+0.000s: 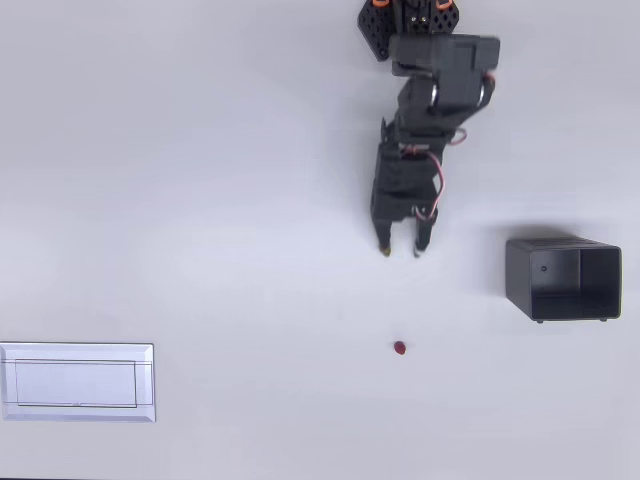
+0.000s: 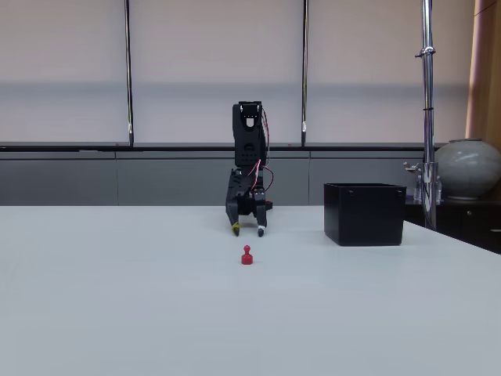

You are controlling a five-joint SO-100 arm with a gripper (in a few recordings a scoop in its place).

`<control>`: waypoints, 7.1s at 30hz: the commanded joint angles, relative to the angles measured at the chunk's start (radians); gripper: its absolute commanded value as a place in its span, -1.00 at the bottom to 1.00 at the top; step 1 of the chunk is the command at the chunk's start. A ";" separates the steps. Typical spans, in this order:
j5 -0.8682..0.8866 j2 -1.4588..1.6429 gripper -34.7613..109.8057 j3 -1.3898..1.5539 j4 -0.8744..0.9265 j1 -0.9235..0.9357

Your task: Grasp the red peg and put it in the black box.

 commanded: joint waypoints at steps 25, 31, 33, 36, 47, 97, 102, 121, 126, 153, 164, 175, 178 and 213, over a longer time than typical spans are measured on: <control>-0.005 0.367 -0.28 0.635 0.106 -0.018; -0.021 0.407 -0.28 0.701 0.117 -0.017; -0.031 0.417 -0.28 0.718 0.117 -0.017; -0.038 0.434 -0.27 0.749 0.118 -0.017; -0.055 0.485 -0.21 0.831 0.121 -0.011; -0.086 0.543 -0.52 0.951 0.192 0.017; -0.077 0.502 -0.52 0.959 0.304 0.015; -0.104 0.101 -0.52 1.847 2.533 -0.193; -0.135 -0.089 -0.52 1.773 2.665 -0.285; -0.204 -0.779 -0.52 0.402 1.074 -0.554; -0.253 -0.703 -0.52 0.110 0.348 -0.554; -0.199 -0.318 -0.49 0.270 0.114 -0.506; -0.193 -0.282 -0.49 0.304 0.118 -0.509; -0.327 -0.913 -0.23 0.311 0.859 -0.518</control>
